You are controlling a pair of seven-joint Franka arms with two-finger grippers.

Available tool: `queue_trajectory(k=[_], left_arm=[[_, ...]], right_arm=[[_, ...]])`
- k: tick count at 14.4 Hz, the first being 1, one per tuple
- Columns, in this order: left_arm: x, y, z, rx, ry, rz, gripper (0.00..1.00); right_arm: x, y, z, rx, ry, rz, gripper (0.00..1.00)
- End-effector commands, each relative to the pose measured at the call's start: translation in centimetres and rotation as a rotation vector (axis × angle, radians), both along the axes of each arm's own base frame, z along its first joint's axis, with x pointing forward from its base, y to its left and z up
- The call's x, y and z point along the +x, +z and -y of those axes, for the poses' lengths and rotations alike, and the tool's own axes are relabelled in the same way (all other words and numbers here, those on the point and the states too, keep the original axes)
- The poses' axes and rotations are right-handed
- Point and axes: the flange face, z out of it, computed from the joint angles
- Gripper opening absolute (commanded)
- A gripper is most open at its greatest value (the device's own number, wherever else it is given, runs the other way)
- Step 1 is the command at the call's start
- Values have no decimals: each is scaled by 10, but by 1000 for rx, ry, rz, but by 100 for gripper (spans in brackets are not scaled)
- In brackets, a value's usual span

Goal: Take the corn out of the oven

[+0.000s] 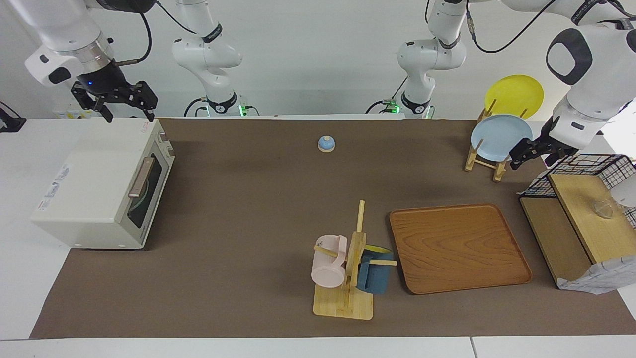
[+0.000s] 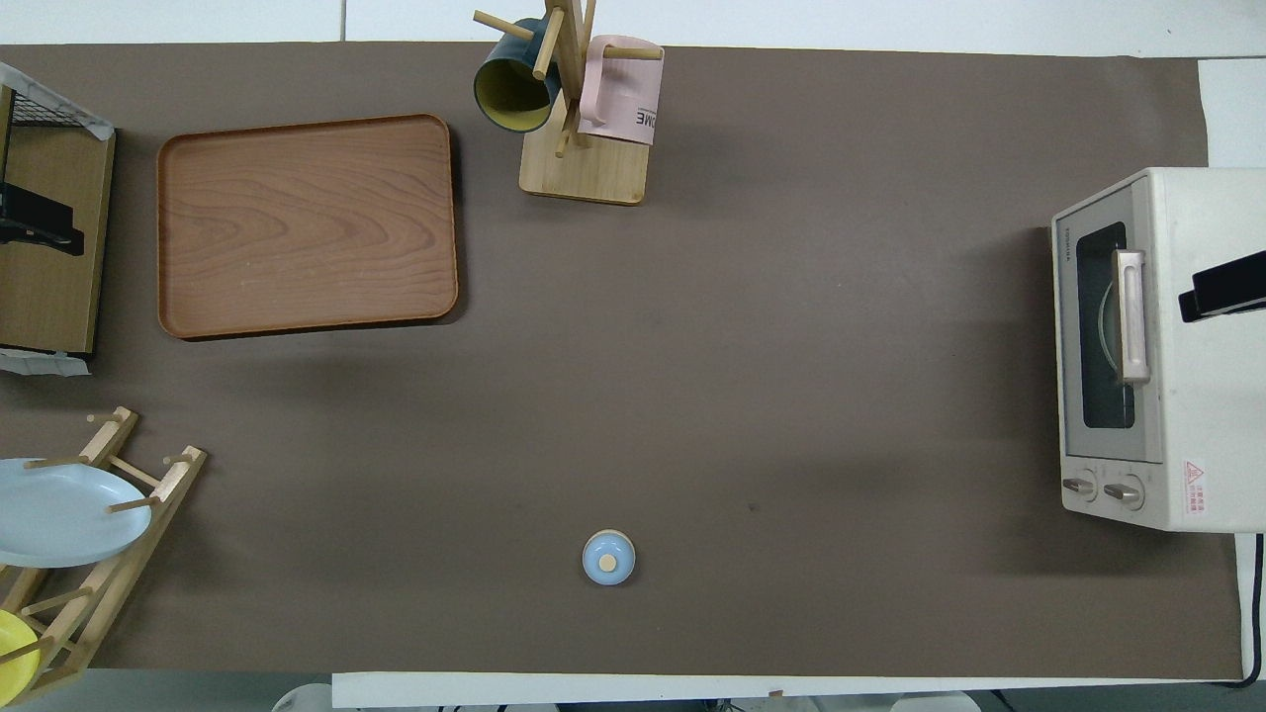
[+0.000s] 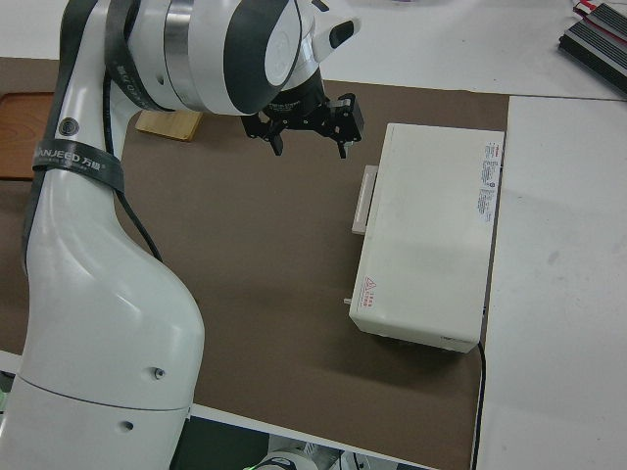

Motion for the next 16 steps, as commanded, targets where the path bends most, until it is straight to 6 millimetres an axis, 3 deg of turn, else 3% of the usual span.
queue_trajectory(k=[1, 5, 8, 10, 11, 13, 15, 16], left_arm=[[-6, 2, -1, -5, 5, -9, 100], [-6, 2, -1, -5, 5, -9, 100], [-6, 2, -1, -5, 5, -9, 100], [-6, 2, -1, -5, 5, -9, 100], [-6, 2, -1, -5, 5, -9, 100], [-6, 2, -1, -5, 5, -9, 100], [-6, 2, -1, -5, 5, -9, 100], [-6, 2, -1, -5, 5, -9, 100]], right_arm=[[-5, 0, 3, -14, -13, 0, 100], [-5, -1, 7, -10, -19, -3, 100], [-14, 12, 9, -9, -19, 17, 100], [-14, 11, 9, -3, -7, 15, 100], [-13, 8, 7, -2, 0, 15, 93], [-7, -3, 4, -3, 9, 23, 48], [-3, -42, 4, 3, 24, -22, 9], [1, -65, 4, 2, 18, -10, 1]])
